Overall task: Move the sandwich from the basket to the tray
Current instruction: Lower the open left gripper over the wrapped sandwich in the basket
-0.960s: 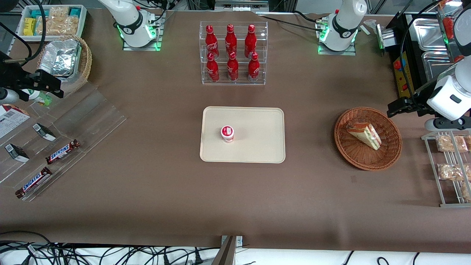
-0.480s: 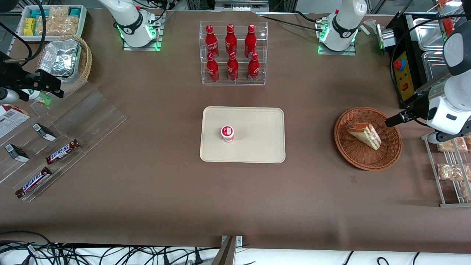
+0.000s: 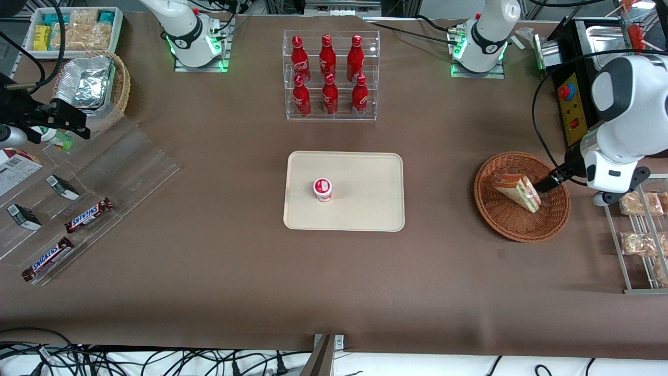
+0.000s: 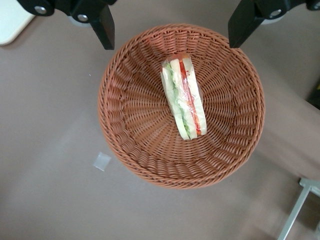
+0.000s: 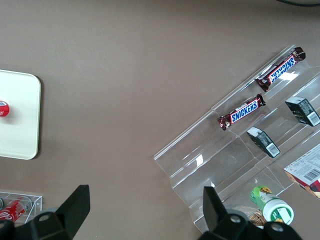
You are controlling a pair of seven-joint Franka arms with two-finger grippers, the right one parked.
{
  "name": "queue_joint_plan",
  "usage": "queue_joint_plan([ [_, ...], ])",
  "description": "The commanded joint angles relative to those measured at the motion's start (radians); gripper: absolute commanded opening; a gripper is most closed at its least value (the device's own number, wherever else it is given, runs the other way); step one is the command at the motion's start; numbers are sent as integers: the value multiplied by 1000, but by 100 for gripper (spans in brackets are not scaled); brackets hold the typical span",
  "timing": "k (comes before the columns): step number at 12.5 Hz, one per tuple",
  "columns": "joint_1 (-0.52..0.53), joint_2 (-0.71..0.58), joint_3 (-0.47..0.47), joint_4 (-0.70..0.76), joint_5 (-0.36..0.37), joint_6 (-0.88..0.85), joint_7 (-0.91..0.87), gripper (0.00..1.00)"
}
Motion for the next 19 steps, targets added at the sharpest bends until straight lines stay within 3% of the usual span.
queue_joint_plan([
  [1, 5, -66, -7, -139, 25, 111, -80, 100],
  [5, 5, -55, -11, -244, 124, 274, -206, 100],
  [19, 3, 154, -9, -267, 152, 523, -324, 100],
])
